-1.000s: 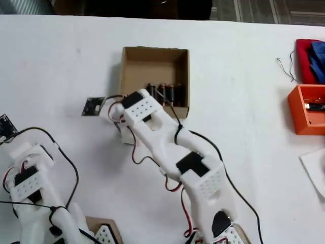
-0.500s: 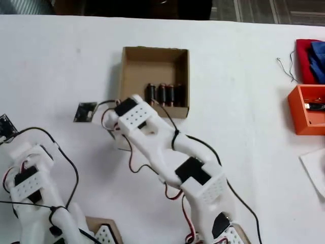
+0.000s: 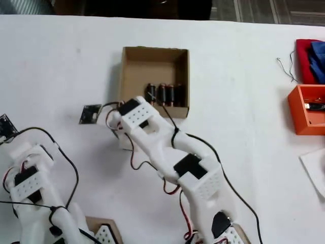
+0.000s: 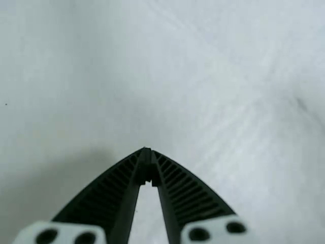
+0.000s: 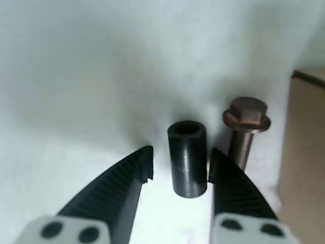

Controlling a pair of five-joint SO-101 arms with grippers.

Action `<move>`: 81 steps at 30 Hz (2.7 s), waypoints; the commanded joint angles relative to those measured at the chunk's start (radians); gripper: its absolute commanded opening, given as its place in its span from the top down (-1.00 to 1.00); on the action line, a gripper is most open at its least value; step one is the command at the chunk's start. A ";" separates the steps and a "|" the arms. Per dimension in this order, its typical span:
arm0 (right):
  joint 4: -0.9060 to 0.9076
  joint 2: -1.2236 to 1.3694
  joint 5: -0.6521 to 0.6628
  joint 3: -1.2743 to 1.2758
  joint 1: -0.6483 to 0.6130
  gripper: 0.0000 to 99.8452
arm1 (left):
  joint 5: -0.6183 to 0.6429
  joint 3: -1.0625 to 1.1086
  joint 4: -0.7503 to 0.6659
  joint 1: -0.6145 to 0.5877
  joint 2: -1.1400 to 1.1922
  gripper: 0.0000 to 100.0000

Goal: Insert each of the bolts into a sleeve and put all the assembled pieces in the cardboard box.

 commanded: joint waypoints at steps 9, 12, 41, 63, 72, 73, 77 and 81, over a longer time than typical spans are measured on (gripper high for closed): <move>-0.005 0.013 -0.003 -0.017 0.001 0.87 | 0.009 -0.004 -0.020 -0.006 -0.009 0.95; -0.007 0.013 -0.003 -0.018 0.001 0.85 | 0.009 -0.004 -0.020 -0.006 -0.009 0.95; -0.013 0.012 -0.040 -0.020 -0.021 0.74 | 0.009 -0.004 -0.020 -0.005 -0.009 0.95; 0.116 -0.378 -0.229 -0.023 -0.005 0.96 | 0.009 -0.004 -0.020 -0.005 -0.009 0.95; 0.122 -0.865 -0.393 0.198 0.171 0.96 | -0.017 -0.010 -0.008 0.017 -0.009 0.95; 0.122 -0.914 -0.408 0.227 0.196 0.96 | -0.061 -0.013 0.005 0.040 -0.011 0.94; 0.104 -1.112 -0.442 0.345 0.271 0.96 | -0.245 -0.076 0.138 0.187 -0.009 0.94; -0.008 -1.342 -0.445 0.500 0.335 0.96 | -0.301 -0.234 0.361 0.331 -0.006 0.94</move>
